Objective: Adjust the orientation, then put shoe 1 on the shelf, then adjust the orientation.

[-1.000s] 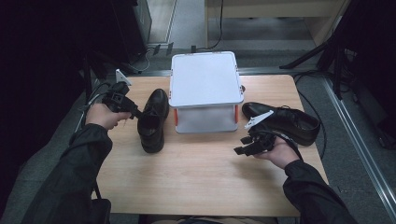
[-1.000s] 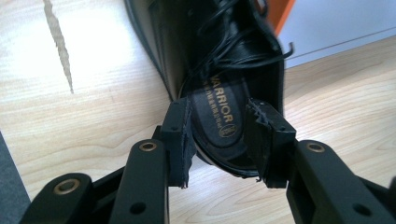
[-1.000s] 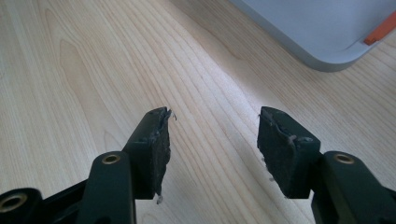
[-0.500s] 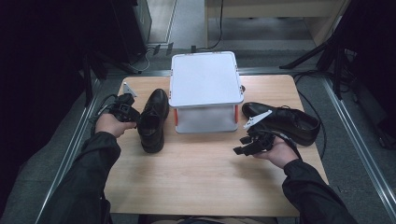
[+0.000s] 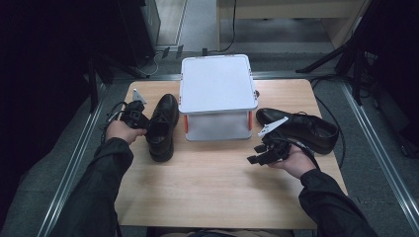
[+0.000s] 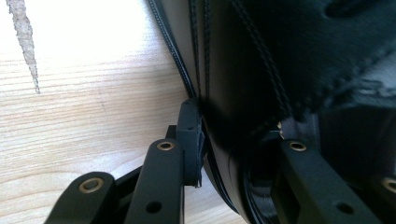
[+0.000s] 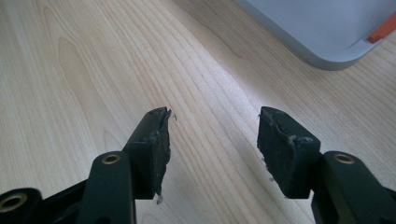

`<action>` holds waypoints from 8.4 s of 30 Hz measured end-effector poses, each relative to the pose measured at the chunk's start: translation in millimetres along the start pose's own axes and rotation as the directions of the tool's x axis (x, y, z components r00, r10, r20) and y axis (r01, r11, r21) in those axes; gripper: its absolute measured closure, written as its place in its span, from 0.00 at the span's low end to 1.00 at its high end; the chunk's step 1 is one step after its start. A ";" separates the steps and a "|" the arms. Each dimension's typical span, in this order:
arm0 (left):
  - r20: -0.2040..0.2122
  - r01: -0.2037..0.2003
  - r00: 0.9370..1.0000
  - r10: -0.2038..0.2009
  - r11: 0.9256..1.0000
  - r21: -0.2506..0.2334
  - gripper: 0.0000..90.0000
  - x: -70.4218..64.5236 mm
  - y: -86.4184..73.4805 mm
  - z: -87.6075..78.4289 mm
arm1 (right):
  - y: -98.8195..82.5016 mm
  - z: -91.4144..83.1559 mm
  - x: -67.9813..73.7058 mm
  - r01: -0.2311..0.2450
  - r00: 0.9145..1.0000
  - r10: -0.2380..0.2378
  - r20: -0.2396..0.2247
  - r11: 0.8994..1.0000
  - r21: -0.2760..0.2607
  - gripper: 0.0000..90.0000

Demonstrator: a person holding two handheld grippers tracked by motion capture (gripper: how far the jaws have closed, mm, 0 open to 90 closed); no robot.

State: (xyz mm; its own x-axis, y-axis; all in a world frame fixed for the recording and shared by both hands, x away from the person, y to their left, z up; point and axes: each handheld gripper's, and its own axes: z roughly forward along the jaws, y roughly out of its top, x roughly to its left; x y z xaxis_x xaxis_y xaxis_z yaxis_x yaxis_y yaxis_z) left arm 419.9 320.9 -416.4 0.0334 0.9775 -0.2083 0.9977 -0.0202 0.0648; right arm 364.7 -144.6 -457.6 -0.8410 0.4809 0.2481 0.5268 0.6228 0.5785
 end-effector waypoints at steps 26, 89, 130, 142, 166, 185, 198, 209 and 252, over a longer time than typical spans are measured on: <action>0.026 0.124 0.992 -0.125 0.991 0.049 0.94 14.0 9.7 -11.4 | 0.0 -0.7 -1.7 -0.001 1.000 0.001 0.001 1.000 -0.002 0.49; 0.027 0.035 0.999 -0.032 0.988 -0.153 0.94 -141.3 110.1 -157.8 | -6.4 -8.7 -5.5 -0.005 1.000 0.005 -0.005 1.000 -0.024 0.50; 0.137 0.041 0.990 -0.031 0.997 -0.068 0.81 -159.6 96.9 -131.1 | -4.4 -5.1 -5.3 0.005 1.000 -0.005 -0.006 1.000 -0.010 0.51; 0.155 -0.031 0.987 0.053 0.989 -0.143 0.62 -148.1 84.2 -156.9 | -6.0 -6.3 -6.7 -0.001 1.000 0.001 -0.001 1.000 -0.011 0.51; 0.177 -0.016 0.983 0.050 0.982 -0.190 0.56 -49.8 15.6 -116.2 | -5.7 -5.0 -6.6 -0.014 1.000 0.014 -0.019 1.000 -0.007 0.56; 0.227 -0.049 0.969 0.095 0.978 -0.203 0.54 -34.6 -28.1 -34.4 | -5.2 -3.9 -7.8 -0.010 1.000 0.010 -0.010 1.000 -0.003 0.56; 0.224 -0.109 0.962 0.154 0.974 -0.200 0.54 -45.0 -59.3 -2.0 | -7.4 -10.2 -16.4 -0.053 0.999 0.053 -0.007 0.998 -0.026 0.60; 0.235 -0.139 0.954 0.186 0.970 -0.202 0.54 -52.5 -69.8 10.3 | -12.5 -27.6 -26.3 -0.060 0.998 0.061 0.022 0.997 -0.041 0.60; 0.248 -0.218 0.930 0.271 0.951 -0.220 0.54 -65.5 -73.6 17.7 | -3.0 -133.6 -109.3 -0.152 0.968 0.082 0.238 0.944 0.293 0.81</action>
State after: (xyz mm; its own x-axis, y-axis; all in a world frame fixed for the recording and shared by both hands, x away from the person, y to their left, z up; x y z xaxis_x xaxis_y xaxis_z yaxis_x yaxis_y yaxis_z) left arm 345.3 254.6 -424.7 0.3157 0.8516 -0.4186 0.9284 -0.1860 0.3218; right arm 438.6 -281.4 -382.7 -0.7412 0.6635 0.1023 0.6615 0.6957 0.2802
